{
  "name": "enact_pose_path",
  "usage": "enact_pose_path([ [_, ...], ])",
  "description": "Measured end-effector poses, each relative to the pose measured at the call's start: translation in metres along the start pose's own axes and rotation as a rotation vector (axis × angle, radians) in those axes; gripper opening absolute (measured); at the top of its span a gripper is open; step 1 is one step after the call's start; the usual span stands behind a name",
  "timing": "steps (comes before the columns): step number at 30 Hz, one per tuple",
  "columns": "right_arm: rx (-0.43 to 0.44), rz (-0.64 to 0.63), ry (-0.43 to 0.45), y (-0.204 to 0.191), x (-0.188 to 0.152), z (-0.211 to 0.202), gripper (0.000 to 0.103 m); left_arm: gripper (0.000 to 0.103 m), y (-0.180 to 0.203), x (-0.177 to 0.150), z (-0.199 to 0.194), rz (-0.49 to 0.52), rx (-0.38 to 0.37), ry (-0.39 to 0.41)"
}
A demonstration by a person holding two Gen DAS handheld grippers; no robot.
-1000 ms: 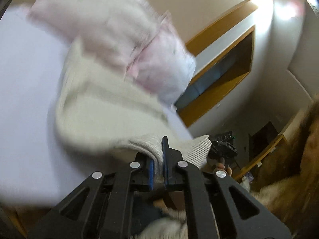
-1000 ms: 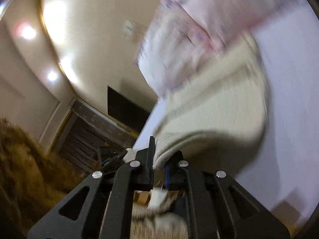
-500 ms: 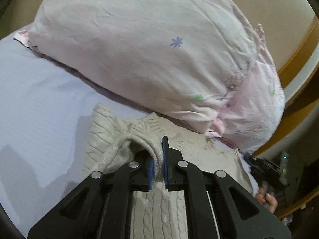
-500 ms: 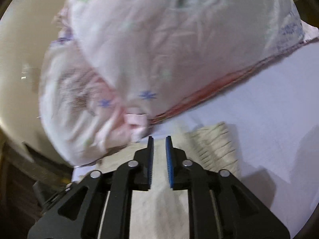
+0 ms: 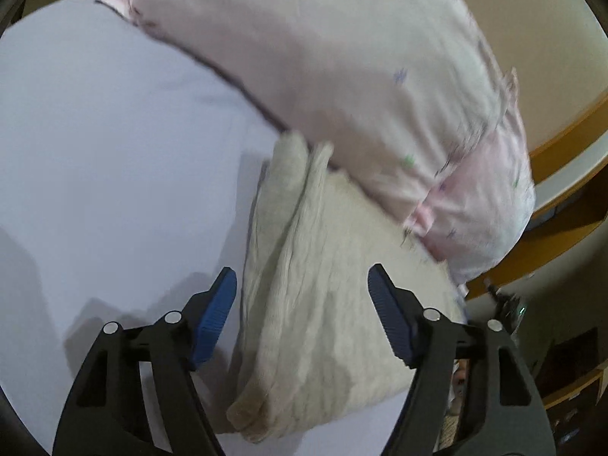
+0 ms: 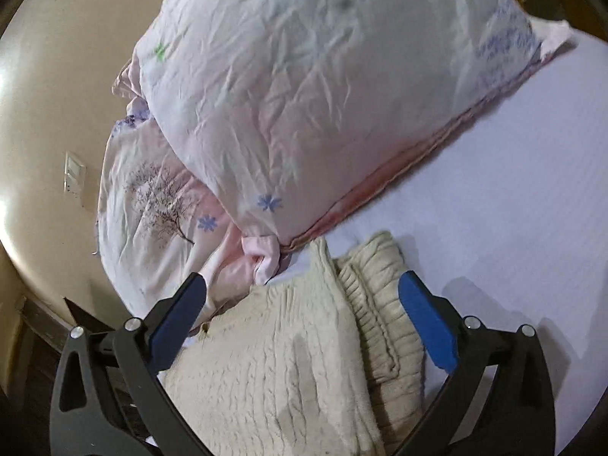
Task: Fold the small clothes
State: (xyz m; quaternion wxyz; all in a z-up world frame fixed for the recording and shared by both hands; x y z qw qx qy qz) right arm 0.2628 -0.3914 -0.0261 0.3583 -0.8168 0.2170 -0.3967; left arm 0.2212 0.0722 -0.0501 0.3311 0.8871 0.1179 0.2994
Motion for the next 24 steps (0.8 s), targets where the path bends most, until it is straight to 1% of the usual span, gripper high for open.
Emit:
enact_pose_path([
  [1,0.006,-0.002,-0.004,0.000,-0.001,0.000,0.101,0.068,0.000,-0.005,0.004,0.002,0.005,-0.009],
  [2,0.010,-0.004,-0.008,0.001,-0.003,0.001,0.101,0.067,0.001,-0.006,0.000,0.014,0.006,0.021],
  [3,0.018,-0.001,-0.014,0.001,-0.004,0.001,0.101,0.063,0.003,-0.009,0.002,0.019,0.011,0.034],
  [4,0.028,0.005,-0.019,0.001,-0.005,-0.001,0.101,0.052,0.002,-0.011,0.003,0.012,0.015,0.033],
  [5,0.040,0.017,-0.027,0.002,-0.006,0.000,0.101,0.018,0.000,-0.015,0.007,-0.011,0.013,0.009],
  [6,0.054,0.032,-0.036,0.005,-0.007,-0.002,0.101,0.017,0.002,-0.019,0.011,-0.072,-0.025,-0.019],
  [7,0.069,0.050,-0.044,0.005,-0.006,-0.002,0.101,0.016,0.005,-0.018,0.010,-0.111,-0.054,-0.017],
  [8,0.082,0.062,-0.047,0.005,-0.005,-0.004,0.101,0.015,0.014,-0.017,0.008,-0.128,-0.097,-0.014],
  [10,0.113,0.071,-0.040,0.003,0.000,-0.011,0.101,0.015,0.056,-0.007,-0.003,-0.110,-0.208,0.017],
  [11,0.126,0.067,-0.031,0.001,0.003,-0.015,0.101,0.015,0.084,-0.002,-0.006,-0.092,-0.277,0.027],
  [13,0.138,0.040,-0.003,-0.003,0.011,-0.025,0.101,0.015,0.135,0.000,-0.001,-0.052,-0.389,0.019],
  [14,0.125,0.019,0.023,-0.004,0.016,-0.031,0.101,0.015,0.161,-0.001,0.006,-0.028,-0.442,0.004],
  [15,0.104,0.004,0.051,-0.003,0.021,-0.037,0.101,0.015,0.194,-0.005,0.020,-0.004,-0.506,-0.025],
  [16,0.087,-0.008,0.069,-0.001,0.025,-0.041,0.101,0.015,0.220,-0.012,0.037,0.010,-0.550,-0.059],
  [17,0.067,-0.020,0.079,0.001,0.028,-0.044,0.101,0.015,0.249,-0.025,0.065,0.013,-0.595,-0.114],
  [18,0.036,-0.038,0.082,0.006,0.031,-0.047,0.101,0.018,0.267,-0.036,0.086,0.009,-0.625,-0.169],
  [19,0.012,-0.053,0.079,0.010,0.033,-0.049,0.101,0.019,0.282,-0.048,0.108,0.002,-0.646,-0.235],
  [20,-0.015,-0.075,0.074,0.016,0.035,-0.051,0.101,0.021,0.298,-0.068,0.136,-0.024,-0.668,-0.345],
  [21,-0.037,-0.087,0.068,0.021,0.036,-0.052,0.101,0.021,0.305,-0.080,0.147,-0.036,-0.683,-0.404],
  [22,-0.063,-0.084,0.057,0.030,0.038,-0.055,0.101,0.021,0.311,-0.088,0.152,-0.041,-0.707,-0.443],
  [23,-0.058,-0.054,0.044,0.037,0.039,-0.057,0.101,0.021,0.317,-0.095,0.149,-0.009,-0.742,-0.460],
  [24,-0.027,-0.015,0.025,0.040,0.040,-0.056,0.101,0.021,0.317,-0.095,0.143,0.031,-0.735,-0.441],
])
Point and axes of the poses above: each gripper's, at about its wrist camera, not at the fingertips, and z roughly the way its jaws point, y to its right, x to its top, the point moved 9 cm from there along z, roughly the way its jaws point, and after that the axes turned 2 degrees about y, right-handed, at the moved point
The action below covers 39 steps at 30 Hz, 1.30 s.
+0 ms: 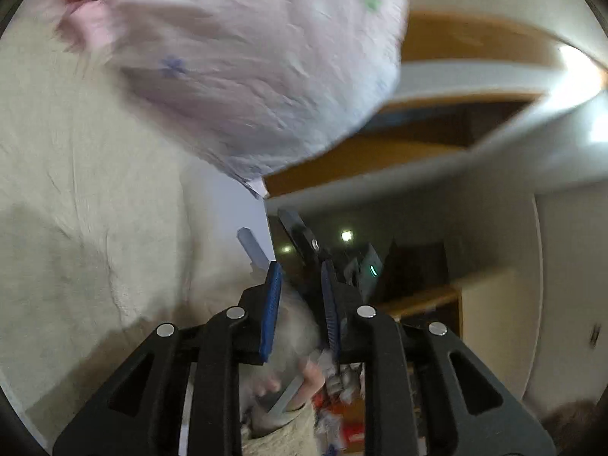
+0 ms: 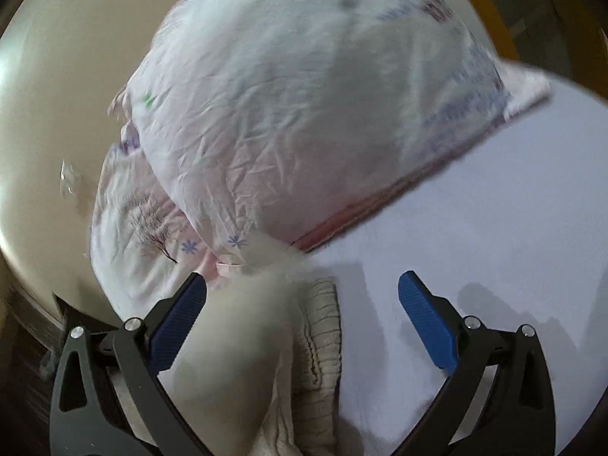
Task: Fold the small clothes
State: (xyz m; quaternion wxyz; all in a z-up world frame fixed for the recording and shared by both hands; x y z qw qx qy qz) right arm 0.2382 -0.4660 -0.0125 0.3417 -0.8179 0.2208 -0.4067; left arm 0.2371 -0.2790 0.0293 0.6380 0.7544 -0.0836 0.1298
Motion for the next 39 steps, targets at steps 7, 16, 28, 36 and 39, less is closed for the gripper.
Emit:
enact_pose_path([
  [7,0.047,0.078,-0.302,0.000,-0.037,0.036,0.101,0.068,-0.035,0.013,-0.107,0.199,0.483,0.204],
  [16,0.053,-0.014,-0.390,-0.019,-0.068,0.056,0.086,0.079,-0.095,-0.029,-0.101,0.155,0.679,0.068],
  [28,0.257,-0.122,-0.423,-0.100,-0.113,0.074,0.036,0.043,-0.061,-0.023,-0.189,0.384,0.725,0.205],
  [36,-0.515,-0.740,0.031,-0.114,-0.094,0.035,0.091,0.077,-0.074,-0.043,-0.257,0.443,0.992,0.300],
  [39,-0.495,-0.752,0.073,-0.117,-0.100,-0.005,0.101,0.096,-0.066,-0.068,-0.268,0.438,1.072,0.326],
])
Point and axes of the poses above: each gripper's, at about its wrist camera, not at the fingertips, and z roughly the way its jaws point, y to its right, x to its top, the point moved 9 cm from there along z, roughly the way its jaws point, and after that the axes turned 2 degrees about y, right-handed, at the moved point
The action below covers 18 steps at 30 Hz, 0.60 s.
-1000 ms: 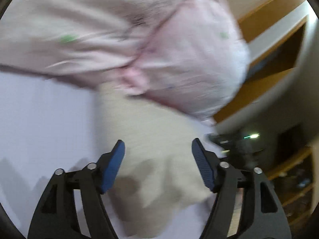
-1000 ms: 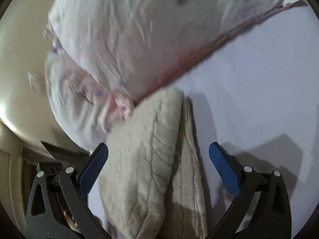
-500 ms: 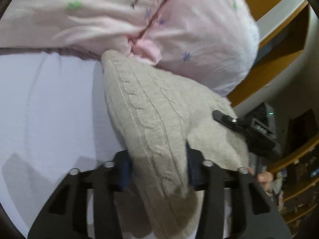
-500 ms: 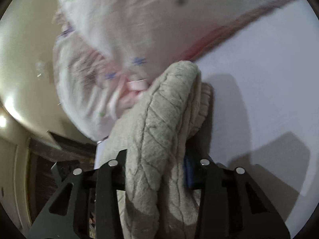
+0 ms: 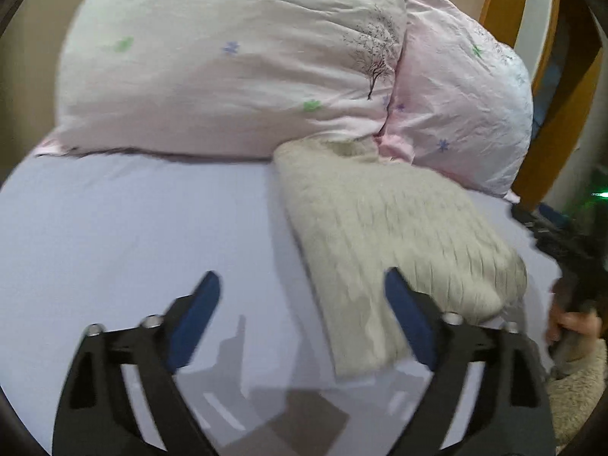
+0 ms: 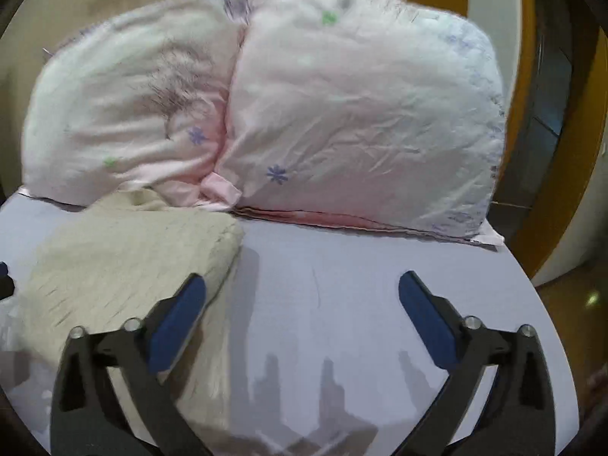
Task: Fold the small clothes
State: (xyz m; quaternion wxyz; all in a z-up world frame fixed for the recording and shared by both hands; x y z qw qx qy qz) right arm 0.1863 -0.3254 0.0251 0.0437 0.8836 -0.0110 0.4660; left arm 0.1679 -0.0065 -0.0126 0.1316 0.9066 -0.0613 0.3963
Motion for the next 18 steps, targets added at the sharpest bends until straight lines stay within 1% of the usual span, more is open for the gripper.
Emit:
enact_pose_path([
  [1,0.046,0.032,-0.015,0.000,-0.008,-0.012,0.101,0.099,0.003,-0.009,-0.004,0.002,0.022,-0.009],
  [2,0.072,0.055,-0.042,-0.003,-0.014,-0.017,0.101,0.102,0.007,-0.019,-0.008,0.011,0.053,-0.023],
  [4,0.121,0.088,-0.121,-0.008,-0.039,-0.029,0.101,0.102,0.016,-0.034,-0.008,0.031,0.094,-0.056],
  [5,0.167,0.092,-0.152,-0.016,-0.049,-0.034,0.101,0.102,0.020,-0.040,-0.007,0.043,0.106,-0.079],
  [6,0.237,0.087,-0.182,-0.029,-0.061,-0.038,0.101,0.102,0.024,-0.049,-0.005,0.053,0.102,-0.107],
  [7,0.267,0.078,-0.198,-0.039,-0.071,-0.042,0.101,0.102,0.030,-0.053,-0.001,0.059,0.091,-0.127],
  [8,0.278,0.068,-0.213,-0.050,-0.078,-0.043,0.101,0.102,0.032,-0.058,0.002,0.067,0.084,-0.137],
  [9,0.256,0.057,-0.234,-0.059,-0.088,-0.042,0.101,0.102,0.034,-0.063,0.007,0.079,0.100,-0.152],
  [12,0.254,0.023,-0.279,-0.084,-0.102,-0.036,0.101,0.102,0.035,-0.070,0.020,0.114,0.154,-0.193],
  [14,0.248,0.022,-0.301,-0.097,-0.106,-0.029,0.101,0.102,0.035,-0.073,0.024,0.125,0.171,-0.199],
  [16,0.204,0.003,-0.309,-0.101,-0.107,-0.022,0.101,0.102,0.035,-0.073,0.024,0.129,0.178,-0.177],
  [18,0.168,-0.021,-0.343,-0.104,-0.114,-0.018,0.101,0.102,0.035,-0.073,0.023,0.126,0.179,-0.169],
])
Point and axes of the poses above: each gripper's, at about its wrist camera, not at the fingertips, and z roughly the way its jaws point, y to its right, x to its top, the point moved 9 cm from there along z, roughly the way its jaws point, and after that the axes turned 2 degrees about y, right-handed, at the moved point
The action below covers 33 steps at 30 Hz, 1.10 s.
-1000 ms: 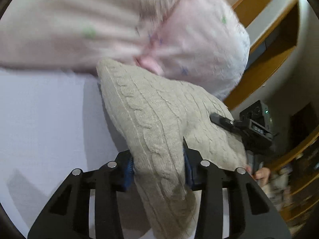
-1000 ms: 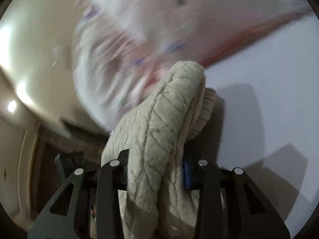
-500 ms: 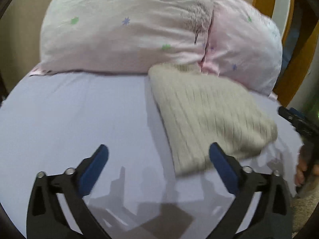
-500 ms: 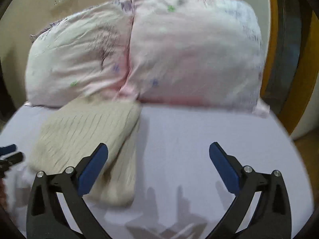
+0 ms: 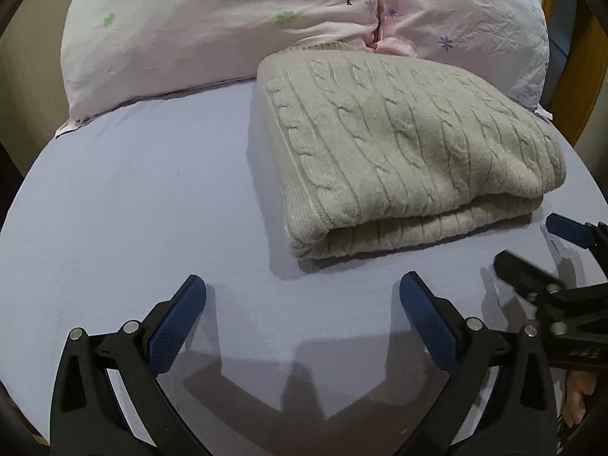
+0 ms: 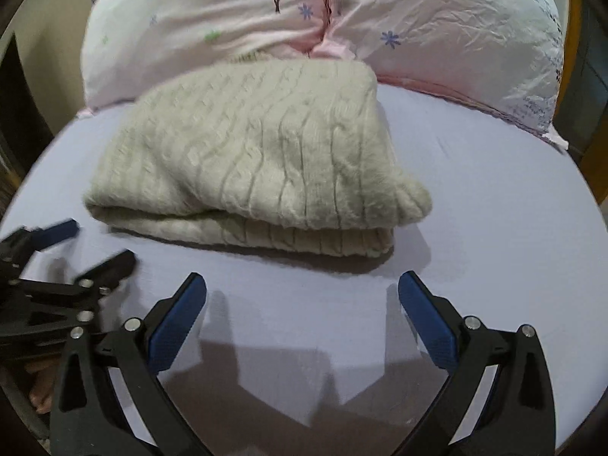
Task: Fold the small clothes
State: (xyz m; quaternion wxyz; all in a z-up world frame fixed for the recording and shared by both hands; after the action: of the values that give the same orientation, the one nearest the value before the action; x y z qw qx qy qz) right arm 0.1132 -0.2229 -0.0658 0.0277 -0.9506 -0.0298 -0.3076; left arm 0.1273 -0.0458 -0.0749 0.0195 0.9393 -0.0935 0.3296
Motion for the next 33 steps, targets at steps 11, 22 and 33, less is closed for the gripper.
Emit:
enact_pose_path([
  [11,-0.015,-0.001,-0.005,-0.0036,-0.0082,0.0027,0.101,0.102,-0.0002,0.0004,0.0008,-0.003,0.005,0.003],
  [22,-0.020,0.004,-0.007,-0.0027,-0.0067,0.0040,0.101,0.102,0.0006,0.0000,0.0010,-0.002,0.003,0.001],
  [33,-0.020,0.003,-0.007,-0.0026,-0.0067,0.0044,0.101,0.102,0.0016,-0.0010,0.0009,-0.001,0.001,0.001],
])
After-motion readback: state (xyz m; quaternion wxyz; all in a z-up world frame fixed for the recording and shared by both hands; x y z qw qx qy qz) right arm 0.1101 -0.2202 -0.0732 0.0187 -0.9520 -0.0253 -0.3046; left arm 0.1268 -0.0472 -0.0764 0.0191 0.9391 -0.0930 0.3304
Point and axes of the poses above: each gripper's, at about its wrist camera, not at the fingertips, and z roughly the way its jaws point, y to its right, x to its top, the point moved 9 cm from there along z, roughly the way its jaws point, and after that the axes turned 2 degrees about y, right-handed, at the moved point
